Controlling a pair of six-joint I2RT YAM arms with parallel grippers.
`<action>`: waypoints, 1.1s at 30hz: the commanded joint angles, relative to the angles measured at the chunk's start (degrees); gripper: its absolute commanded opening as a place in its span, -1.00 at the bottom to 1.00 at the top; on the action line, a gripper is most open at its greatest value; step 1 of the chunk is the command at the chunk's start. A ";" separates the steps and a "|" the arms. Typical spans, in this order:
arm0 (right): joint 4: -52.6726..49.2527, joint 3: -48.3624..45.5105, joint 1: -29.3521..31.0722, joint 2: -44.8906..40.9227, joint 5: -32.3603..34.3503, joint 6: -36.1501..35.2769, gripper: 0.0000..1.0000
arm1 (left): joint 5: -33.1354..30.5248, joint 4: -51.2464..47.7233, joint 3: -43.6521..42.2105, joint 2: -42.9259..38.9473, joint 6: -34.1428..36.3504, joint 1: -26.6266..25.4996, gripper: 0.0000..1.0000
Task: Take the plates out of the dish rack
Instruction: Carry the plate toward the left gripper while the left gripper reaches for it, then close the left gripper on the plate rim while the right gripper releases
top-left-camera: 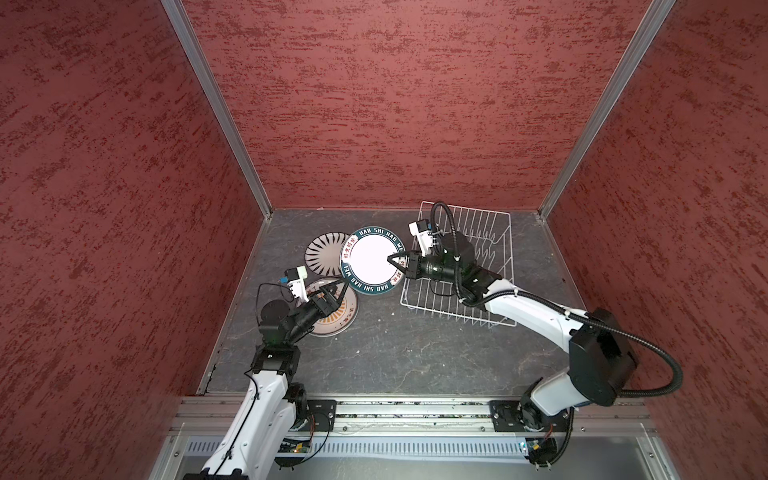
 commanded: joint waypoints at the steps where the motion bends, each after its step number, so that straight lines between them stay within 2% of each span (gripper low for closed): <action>1: 6.28 -0.83 -0.32 -0.06 -3.62 2.05 -1.00 | 0.16 6.23 0.64 1.34 -0.99 -0.22 0.99; 5: 6.68 -1.29 -0.32 0.91 -4.20 3.29 -1.00 | 1.98 15.62 -0.11 6.08 -3.31 -0.02 0.93; 10: 7.48 -1.54 -0.32 1.91 -4.75 4.30 -1.00 | 6.20 19.25 2.13 12.08 -4.42 -0.22 0.55; 16: 10.23 -1.30 -0.32 3.70 -5.66 6.51 -1.00 | 4.96 21.56 1.62 13.25 -5.45 -0.48 -0.13; 21: 10.15 -0.42 -0.32 4.88 -7.40 6.57 -1.00 | 3.07 17.57 1.63 10.79 -4.03 -0.47 -0.98; 23: 9.92 -0.17 -0.32 5.13 -7.89 6.29 -0.98 | 2.19 16.09 1.26 9.36 -3.44 -0.39 -1.00; 26: 10.45 -0.15 -0.32 5.25 -8.86 5.97 -0.79 | 0.97 14.62 0.74 7.52 -3.13 -0.15 -1.00; 29: 11.16 0.12 -0.32 5.58 -10.19 6.04 -0.35 | -0.63 12.09 0.38 5.86 -3.12 0.30 -1.00; 33: 10.66 0.47 -0.33 5.78 -10.27 5.53 0.01 | -3.63 7.66 0.23 3.13 -3.22 1.55 -1.00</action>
